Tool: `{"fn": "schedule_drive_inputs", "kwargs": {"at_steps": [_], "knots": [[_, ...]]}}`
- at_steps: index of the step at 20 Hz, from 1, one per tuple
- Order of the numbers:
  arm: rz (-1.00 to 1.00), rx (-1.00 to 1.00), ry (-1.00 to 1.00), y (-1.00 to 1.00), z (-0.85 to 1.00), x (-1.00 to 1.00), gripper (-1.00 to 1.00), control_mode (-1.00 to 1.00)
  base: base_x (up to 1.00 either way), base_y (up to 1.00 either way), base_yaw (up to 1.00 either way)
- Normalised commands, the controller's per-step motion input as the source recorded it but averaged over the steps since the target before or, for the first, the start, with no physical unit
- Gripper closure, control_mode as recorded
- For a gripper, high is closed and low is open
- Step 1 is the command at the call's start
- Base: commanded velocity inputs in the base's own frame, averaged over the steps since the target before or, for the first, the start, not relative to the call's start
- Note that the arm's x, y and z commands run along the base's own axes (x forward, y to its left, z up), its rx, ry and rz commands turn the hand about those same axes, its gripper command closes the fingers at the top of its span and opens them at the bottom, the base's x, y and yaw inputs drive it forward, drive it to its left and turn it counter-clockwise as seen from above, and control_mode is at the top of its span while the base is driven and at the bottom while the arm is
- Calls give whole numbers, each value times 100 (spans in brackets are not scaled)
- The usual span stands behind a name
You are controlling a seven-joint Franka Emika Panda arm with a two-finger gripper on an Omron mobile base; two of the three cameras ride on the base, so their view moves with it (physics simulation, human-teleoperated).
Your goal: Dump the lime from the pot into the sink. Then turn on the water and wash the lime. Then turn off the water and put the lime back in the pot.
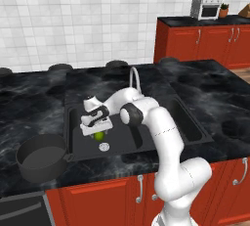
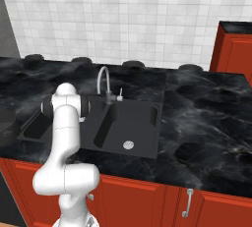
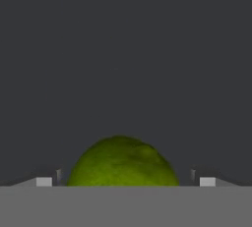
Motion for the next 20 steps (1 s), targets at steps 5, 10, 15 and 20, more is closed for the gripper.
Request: {"fn": "schedule_drive_inputs", "kwargs": {"at_steps": [5, 10, 15, 20], "knots": [[-5, 0, 0, 0, -2, -49, -100, -100, 0, 0, 0], [-6, 0, 0, 0, -7, -41, 100, -100, 0, 0, 0], [-6, 0, 0, 0, -1, -15, 100, -100, 0, 0, 0], [-3, 0, -2, 0, 3, 0, 100, -100, 0, 0, 0]]}}
